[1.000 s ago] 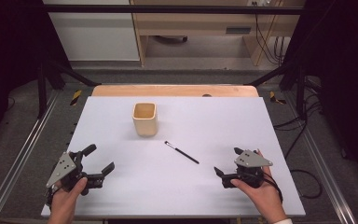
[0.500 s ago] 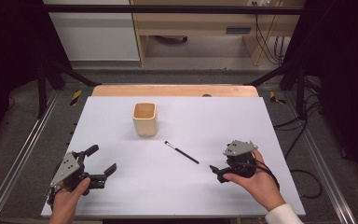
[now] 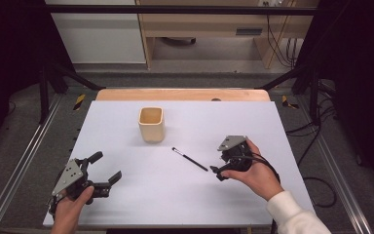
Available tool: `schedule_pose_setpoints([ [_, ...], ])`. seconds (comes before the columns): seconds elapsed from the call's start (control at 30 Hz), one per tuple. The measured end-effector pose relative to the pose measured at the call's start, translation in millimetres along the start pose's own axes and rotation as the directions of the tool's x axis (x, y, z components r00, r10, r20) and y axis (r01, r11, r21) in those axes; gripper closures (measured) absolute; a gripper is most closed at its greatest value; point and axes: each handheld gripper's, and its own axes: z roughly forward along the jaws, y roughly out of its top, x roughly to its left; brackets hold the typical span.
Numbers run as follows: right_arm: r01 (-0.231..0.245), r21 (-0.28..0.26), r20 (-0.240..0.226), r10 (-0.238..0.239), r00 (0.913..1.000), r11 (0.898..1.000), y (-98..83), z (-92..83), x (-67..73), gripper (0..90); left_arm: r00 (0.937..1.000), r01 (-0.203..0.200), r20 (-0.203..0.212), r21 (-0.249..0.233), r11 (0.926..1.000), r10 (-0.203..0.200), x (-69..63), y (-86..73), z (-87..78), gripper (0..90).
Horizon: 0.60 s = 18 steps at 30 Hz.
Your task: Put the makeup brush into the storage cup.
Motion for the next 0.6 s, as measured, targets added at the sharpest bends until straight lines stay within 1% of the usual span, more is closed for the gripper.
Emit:
schedule_pose_setpoints([
  [0.03,0.0,0.008,-0.002,0.0,1.0,1.0,2.3,1.3,0.6,6.4,1.0,0.0,0.002,0.002,1.0,0.0,0.1,-0.1,0.0,1.5],
  [0.07,0.002,0.018,-0.014,-0.002,0.9999,1.0,6.3,4.4,1.5,6.4,1.0,-0.001,0.002,0.003,1.0,0.001,0.2,-0.2,0.0,1.5],
  [0.13,-0.004,0.025,-0.017,0.004,0.9998,1.0,10.6,7.9,2.4,6.0,1.0,0.0,0.002,0.001,1.0,0.0,0.5,-0.2,0.0,1.5],
  [0.23,0.004,0.035,-0.032,-0.002,0.9995,0.999,16.1,13.5,2.7,6.2,1.0,0.005,0.002,-0.002,1.0,-0.005,1.0,-0.4,0.1,1.6],
  [0.27,0.012,0.049,-0.041,-0.01,0.9991,0.999,17.4,13.8,2.2,6.5,1.0,0.005,0.002,-0.001,1.0,-0.005,1.2,-0.6,0.0,1.6],
  [0.3,0.009,0.038,-0.036,-0.008,0.9993,0.999,18.3,16.4,3.2,6.8,1.0,0.005,0.003,-0.001,1.0,-0.005,1.3,-0.7,0.0,1.6],
  [0.33,0.012,0.056,-0.042,-0.01,0.9991,0.998,20.6,19.2,3.7,6.7,1.0,0.006,0.004,0.0,1.0,-0.006,1.4,-0.7,-0.2,1.6],
  [0.47,0.019,0.07,-0.05,-0.015,0.9986,0.997,23.8,24.7,4.6,6.3,1.0,0.003,0.004,0.002,1.0,-0.003,1.2,-0.8,0.0,1.6],
  [0.53,0.013,0.074,-0.052,-0.009,0.9986,0.997,24.8,26.3,5.3,6.3,1.0,0.002,0.005,0.003,1.0,-0.002,0.9,-0.8,0.3,1.6],
  [0.6,0.019,0.091,-0.062,-0.013,0.998,0.996,27.5,29.9,5.9,6.0,1.0,0.0,0.007,0.005,1.0,0.0,0.6,-0.8,0.3,1.6],
])
